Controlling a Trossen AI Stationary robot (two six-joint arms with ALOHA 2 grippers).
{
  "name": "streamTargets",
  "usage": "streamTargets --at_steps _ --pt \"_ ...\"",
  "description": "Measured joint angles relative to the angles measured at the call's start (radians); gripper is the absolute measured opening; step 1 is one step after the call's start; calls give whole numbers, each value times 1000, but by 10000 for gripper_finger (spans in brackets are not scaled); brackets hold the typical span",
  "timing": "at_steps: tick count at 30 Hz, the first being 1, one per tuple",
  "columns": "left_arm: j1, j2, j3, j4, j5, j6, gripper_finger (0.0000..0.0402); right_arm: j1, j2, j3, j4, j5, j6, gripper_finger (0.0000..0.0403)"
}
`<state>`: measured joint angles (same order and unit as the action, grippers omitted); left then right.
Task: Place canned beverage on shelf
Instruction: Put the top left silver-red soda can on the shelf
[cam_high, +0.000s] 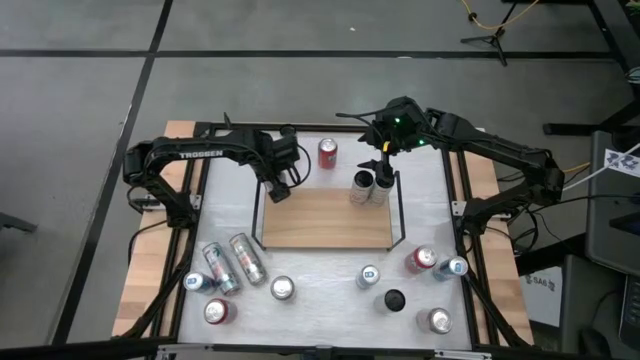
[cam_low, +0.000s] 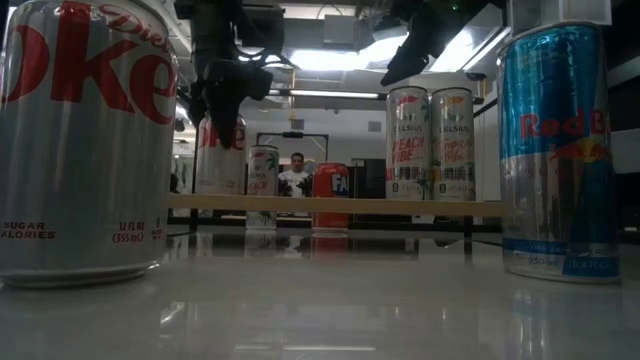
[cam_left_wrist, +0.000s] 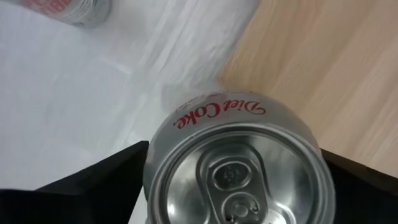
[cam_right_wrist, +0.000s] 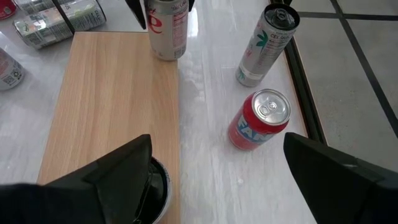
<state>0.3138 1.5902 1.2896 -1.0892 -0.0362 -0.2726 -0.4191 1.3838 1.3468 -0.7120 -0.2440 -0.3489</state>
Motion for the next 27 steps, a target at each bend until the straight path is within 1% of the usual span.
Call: streamTargets --at_steps 27 --pt "0 -4 12 6 0 -13 390 0 0 0 8 0 0 360"
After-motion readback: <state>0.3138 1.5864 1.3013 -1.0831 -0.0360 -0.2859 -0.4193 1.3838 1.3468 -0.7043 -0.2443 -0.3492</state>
